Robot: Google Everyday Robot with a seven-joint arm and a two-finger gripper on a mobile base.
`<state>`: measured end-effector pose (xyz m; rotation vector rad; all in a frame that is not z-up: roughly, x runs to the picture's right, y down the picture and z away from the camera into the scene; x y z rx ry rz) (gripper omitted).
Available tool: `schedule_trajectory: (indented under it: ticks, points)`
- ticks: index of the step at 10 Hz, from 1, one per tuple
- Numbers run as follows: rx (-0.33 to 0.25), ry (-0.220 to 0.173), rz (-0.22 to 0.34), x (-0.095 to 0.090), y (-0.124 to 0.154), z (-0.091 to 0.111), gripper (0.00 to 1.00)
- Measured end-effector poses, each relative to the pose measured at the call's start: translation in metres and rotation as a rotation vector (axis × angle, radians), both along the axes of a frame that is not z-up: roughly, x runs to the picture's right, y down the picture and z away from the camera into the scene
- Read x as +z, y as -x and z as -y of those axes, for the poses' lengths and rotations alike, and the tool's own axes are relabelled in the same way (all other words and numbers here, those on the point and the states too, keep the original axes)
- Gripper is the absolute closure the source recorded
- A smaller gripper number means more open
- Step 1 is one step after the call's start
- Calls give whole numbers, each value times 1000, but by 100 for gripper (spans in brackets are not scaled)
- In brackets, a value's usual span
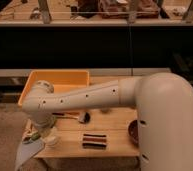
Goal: Place pepper in paper cup
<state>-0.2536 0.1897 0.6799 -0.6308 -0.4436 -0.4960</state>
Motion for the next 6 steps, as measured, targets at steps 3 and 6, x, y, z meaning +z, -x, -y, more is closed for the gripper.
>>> schedule_trajectory:
  ticks: [3, 6]
  points:
    - [-3, 8, -3, -2, 0, 1, 20]
    - [8, 1, -3, -6, -4, 7, 20]
